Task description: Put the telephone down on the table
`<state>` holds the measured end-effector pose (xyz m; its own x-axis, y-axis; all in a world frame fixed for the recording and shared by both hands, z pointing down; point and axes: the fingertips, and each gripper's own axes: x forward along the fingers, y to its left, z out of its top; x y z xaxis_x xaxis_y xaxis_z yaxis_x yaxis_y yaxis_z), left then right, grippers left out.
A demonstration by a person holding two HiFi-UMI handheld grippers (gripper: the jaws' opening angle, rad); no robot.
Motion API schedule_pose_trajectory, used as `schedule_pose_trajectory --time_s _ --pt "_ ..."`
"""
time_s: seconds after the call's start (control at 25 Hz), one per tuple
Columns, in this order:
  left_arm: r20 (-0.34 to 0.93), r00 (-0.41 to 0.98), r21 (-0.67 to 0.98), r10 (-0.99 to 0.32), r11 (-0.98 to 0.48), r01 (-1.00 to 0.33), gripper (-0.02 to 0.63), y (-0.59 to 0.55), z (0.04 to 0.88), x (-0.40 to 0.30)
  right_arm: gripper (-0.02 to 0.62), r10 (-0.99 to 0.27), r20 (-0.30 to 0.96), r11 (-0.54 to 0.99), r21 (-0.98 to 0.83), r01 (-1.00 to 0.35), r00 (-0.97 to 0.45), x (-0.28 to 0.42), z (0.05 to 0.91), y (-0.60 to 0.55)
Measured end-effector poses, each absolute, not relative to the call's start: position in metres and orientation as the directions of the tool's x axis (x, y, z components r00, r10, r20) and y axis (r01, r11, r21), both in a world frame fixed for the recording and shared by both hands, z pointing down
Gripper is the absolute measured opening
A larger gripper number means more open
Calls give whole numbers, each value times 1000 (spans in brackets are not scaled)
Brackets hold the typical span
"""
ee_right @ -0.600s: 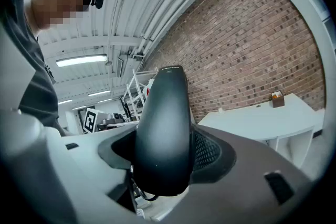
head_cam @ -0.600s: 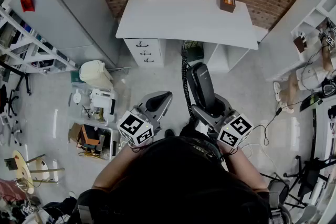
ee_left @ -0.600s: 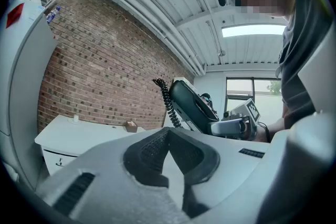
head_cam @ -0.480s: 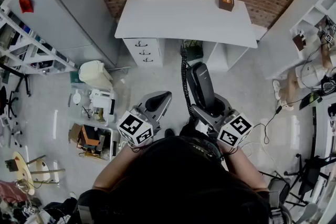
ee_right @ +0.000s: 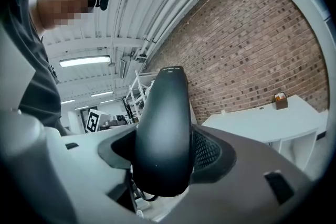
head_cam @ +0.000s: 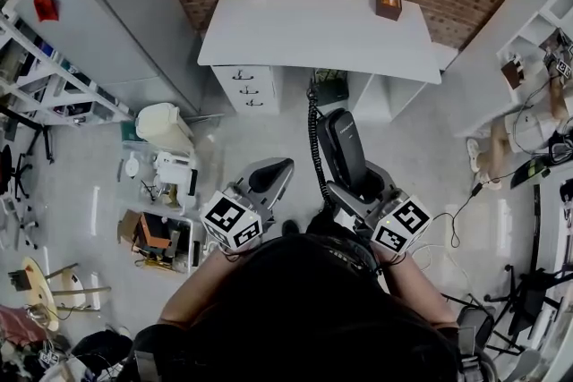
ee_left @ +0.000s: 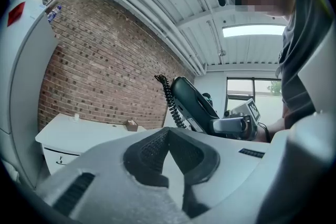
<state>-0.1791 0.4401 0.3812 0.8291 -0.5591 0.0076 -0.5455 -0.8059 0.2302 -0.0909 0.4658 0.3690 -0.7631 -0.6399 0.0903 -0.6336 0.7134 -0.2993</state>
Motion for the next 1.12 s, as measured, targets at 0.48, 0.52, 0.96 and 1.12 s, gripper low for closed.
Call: schedule_pose_trajectory --time_s 0.48,0.52,0.96,1.12 --pt "16 814 235 -580 -789 -567 8 405 385 -168 279 -652 86 703 -304 -643 -753 -70 372 425" --pt "17 815 234 -580 -790 -567 8 400 385 -163 279 -653 86 702 -305 -644 -753 -66 372 420" --pt "11 824 215 -567 -803 -556 8 326 375 -83 279 -666 73 695 -300 -654 -742 12 364 347" --pt "19 831 225 -556 -807 -546 8 300 376 -43 278 -672 75 692 -293 -660 -737 49 361 320"
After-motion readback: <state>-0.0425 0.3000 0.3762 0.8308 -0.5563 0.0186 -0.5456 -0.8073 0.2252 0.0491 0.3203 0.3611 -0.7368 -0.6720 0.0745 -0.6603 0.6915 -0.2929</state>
